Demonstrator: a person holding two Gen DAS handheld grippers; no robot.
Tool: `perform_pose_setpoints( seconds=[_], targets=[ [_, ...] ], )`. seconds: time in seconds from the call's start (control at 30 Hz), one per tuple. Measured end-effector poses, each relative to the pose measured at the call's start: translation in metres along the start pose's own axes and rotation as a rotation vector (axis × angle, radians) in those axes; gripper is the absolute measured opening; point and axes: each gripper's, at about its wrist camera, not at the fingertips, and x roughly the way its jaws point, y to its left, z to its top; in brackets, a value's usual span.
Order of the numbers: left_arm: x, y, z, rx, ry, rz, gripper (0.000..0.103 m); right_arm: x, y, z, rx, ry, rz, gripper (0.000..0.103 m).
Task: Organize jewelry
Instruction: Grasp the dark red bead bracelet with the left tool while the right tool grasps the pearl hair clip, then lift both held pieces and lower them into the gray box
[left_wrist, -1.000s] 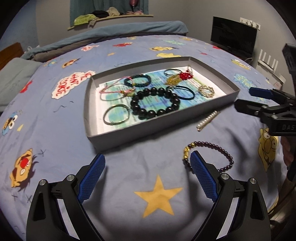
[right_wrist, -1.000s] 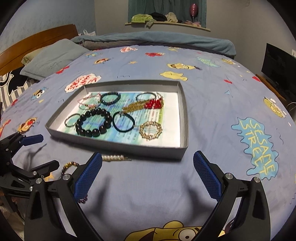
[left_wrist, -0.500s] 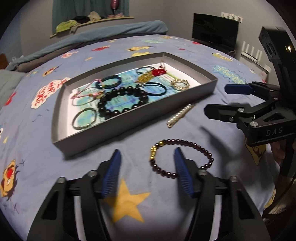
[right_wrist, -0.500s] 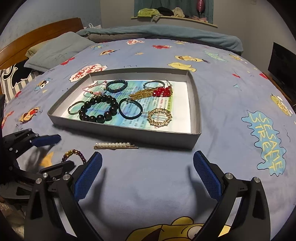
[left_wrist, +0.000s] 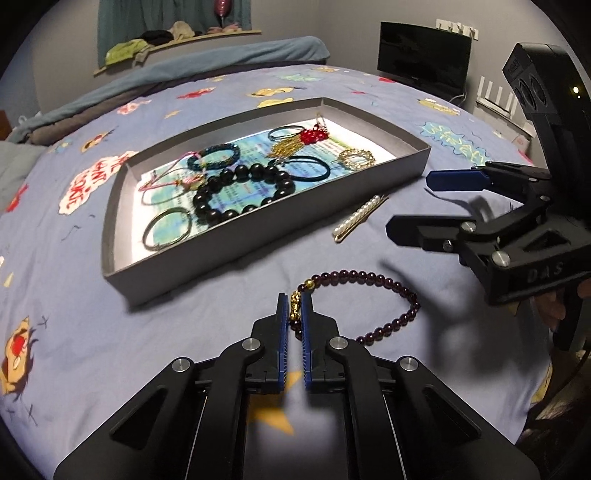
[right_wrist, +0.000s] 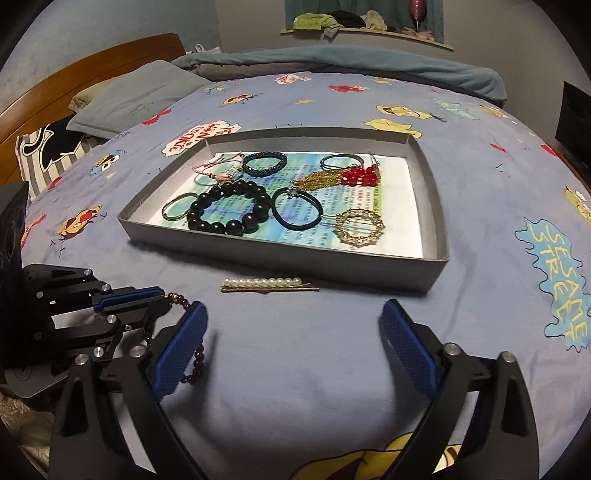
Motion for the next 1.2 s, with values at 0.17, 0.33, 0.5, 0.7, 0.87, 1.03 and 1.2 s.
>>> perform_pose_setpoints(
  seconds=[0.17, 0.33, 0.5, 0.7, 0.87, 1.03, 1.2],
  targets=[
    [-0.005, 0.008, -0.004, -0.009, 0.011, 0.017, 0.007, 0.006, 0.003, 0.0, 0.01, 0.003, -0.004, 0.085],
    [-0.007, 0.015, -0.008, -0.029, 0.019, 0.018, 0.007, 0.018, 0.013, 0.0, -0.01, 0.008, -0.01, 0.084],
    [-0.009, 0.015, -0.011, -0.026, 0.02, 0.018, 0.007, 0.027, 0.024, 0.002, -0.043, 0.002, -0.042, 0.084],
    [-0.009, 0.018, -0.013, -0.039, 0.025, 0.007, 0.007, 0.034, 0.031, 0.001, -0.071, -0.004, -0.076, 0.082],
    [-0.009, 0.018, -0.014, -0.033, 0.024, 0.014, 0.007, 0.033, 0.03, 0.001, -0.067, -0.011, -0.081, 0.07],
    [-0.009, 0.017, -0.014, -0.032, 0.023, 0.016, 0.007, 0.025, 0.029, 0.0, -0.068, -0.024, -0.072, 0.069],
    [-0.013, 0.017, -0.013, -0.031, 0.014, 0.021, 0.007, 0.015, 0.029, 0.0, -0.071, -0.037, -0.056, 0.069]
  ],
)
